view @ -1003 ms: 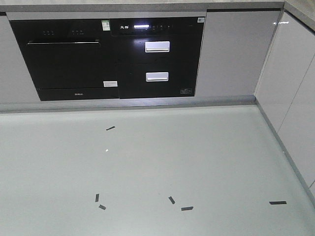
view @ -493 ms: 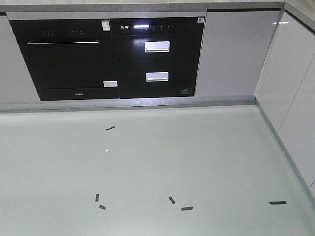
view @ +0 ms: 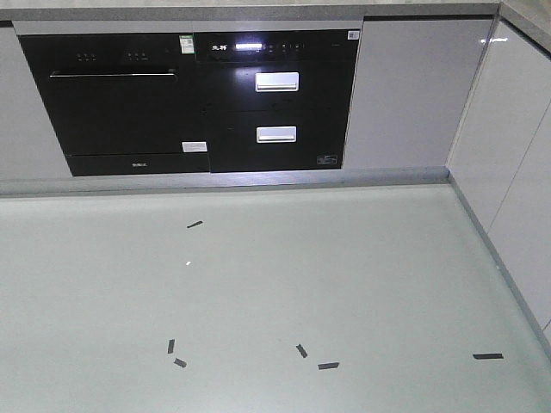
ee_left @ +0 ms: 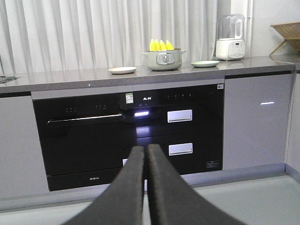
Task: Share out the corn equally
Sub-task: 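Drive the base toward the counter with both grippers held closed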
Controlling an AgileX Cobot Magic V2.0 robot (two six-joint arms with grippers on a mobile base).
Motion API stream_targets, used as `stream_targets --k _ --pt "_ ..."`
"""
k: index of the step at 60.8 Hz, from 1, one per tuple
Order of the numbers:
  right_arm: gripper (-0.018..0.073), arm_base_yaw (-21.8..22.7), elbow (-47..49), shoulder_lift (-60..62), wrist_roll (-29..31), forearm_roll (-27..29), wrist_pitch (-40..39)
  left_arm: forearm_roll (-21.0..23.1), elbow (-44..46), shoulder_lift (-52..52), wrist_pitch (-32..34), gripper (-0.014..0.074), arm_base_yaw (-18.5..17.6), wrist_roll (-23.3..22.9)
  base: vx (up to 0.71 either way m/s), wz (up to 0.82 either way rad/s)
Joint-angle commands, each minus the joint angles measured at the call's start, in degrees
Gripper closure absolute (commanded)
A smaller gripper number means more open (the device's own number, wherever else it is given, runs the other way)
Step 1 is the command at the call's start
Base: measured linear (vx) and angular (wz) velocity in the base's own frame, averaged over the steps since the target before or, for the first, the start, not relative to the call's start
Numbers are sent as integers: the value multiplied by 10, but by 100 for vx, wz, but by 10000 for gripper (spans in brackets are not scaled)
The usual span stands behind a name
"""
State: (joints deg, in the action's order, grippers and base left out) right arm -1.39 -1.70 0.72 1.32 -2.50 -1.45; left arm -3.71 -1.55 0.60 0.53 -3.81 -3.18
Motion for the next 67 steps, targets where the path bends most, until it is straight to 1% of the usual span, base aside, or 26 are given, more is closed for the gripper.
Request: stream_targets --k 1,67 --pt "564 2 -4 3 3 -4 -46 1 -2 10 41 603 -2 -2 1 1" --pt "564 2 -4 3 3 -4 -46 1 -2 10 41 603 -2 -2 7 0"
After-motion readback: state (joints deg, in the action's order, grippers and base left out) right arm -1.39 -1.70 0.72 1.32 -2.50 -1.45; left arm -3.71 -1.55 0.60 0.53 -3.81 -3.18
